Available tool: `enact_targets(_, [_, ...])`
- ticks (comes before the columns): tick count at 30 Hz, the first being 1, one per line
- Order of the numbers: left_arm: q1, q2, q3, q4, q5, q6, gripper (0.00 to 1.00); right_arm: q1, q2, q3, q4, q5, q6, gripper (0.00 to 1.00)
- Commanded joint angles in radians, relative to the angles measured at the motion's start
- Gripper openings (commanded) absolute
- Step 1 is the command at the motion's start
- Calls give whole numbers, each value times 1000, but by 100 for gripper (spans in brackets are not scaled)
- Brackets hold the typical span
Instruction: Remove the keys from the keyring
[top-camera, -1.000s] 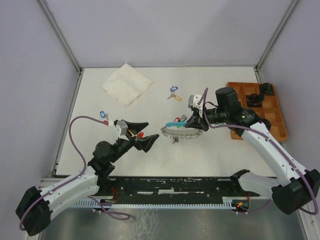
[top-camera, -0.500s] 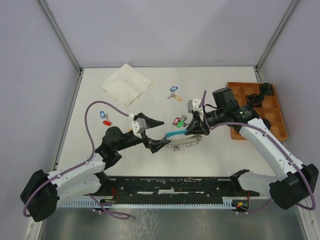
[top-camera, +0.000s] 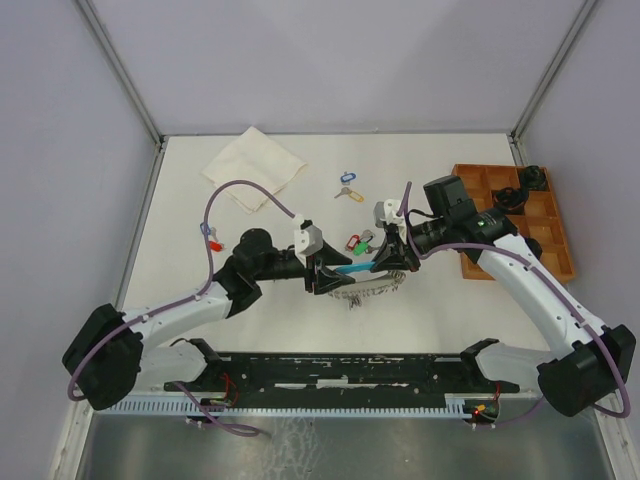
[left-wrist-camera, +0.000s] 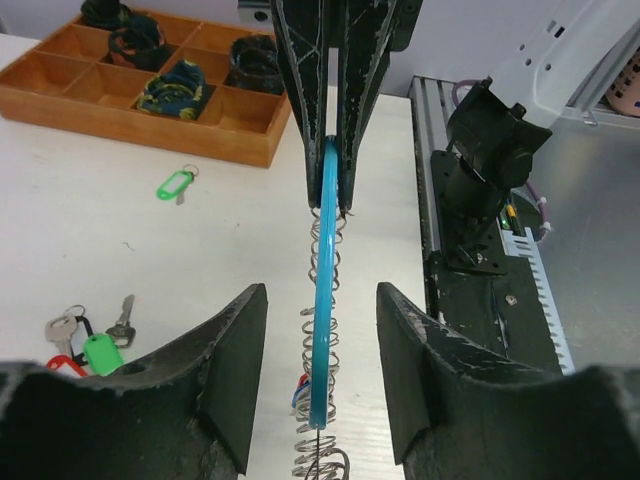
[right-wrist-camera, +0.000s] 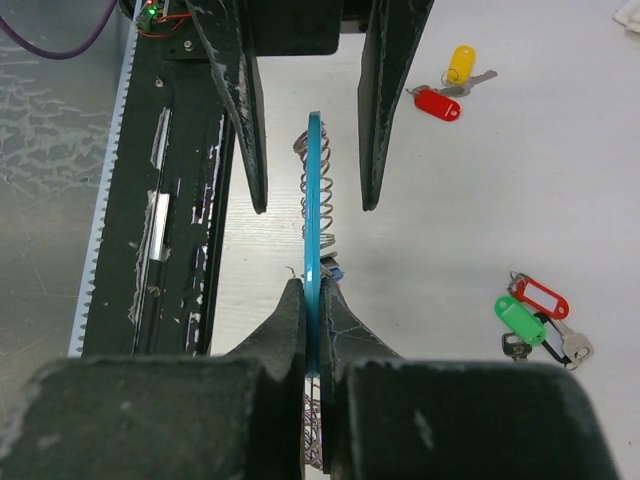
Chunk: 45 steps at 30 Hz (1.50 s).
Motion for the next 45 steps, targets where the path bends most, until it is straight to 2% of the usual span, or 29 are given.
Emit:
enact_targets(1, [-1, 40, 52, -1, 55, 25, 52, -4, -4, 54, 13, -70, -18, 1])
enact_targets(5, [-3, 68, 74, -8, 63, 13, 45, -3, -2, 52, 13, -71, -19, 1])
enact_targets(9, [-2, 85, 93, -8, 74, 0, 34, -3, -1, 51, 11, -76, -19, 1])
enact_targets(11, [-3, 91, 98, -9, 80, -9, 26, -4, 0, 51, 10, -78, -19, 1])
enact_targets(13, [-2, 93, 100, -11, 80, -12, 7, -5, 1, 51, 9, -76, -18, 1])
enact_targets(14, [-2, 91, 98, -10, 75, -14, 3, -4, 0, 52, 9, -77, -18, 1])
enact_targets(16, [-1, 79, 88, -8, 53, -15, 3, -3, -3, 51, 15, -72, -7, 3])
enact_targets(17, [-1, 69, 80, -7, 33, -17, 3, -4, -7, 50, 25, -66, 7, 9])
enact_targets(21, [11, 9, 29, 7, -55, -44, 3, -26, -31, 69, 35, -66, 63, 55])
enact_targets(23, [27, -26, -5, 26, -88, -84, 3, -44, -51, 93, 4, -73, 54, 67])
enact_targets(26, [54, -76, -43, 52, -132, -146, 3, -69, -80, 125, -57, -85, 19, 74])
enact_targets(32, [108, -156, -50, 51, -191, -263, 3, -81, -95, 120, -99, -131, -37, 76])
enact_targets(38, [144, -171, 5, 37, -189, -327, 3, -80, -77, 79, -178, -246, -202, 76])
enact_targets(42, [152, -162, 45, 38, -174, -350, 3, -77, -65, -19, -33, -259, -148, 69])
enact_targets(45, [157, -163, 65, 51, -176, -371, 3, -64, -61, -112, 228, -159, 22, 63])
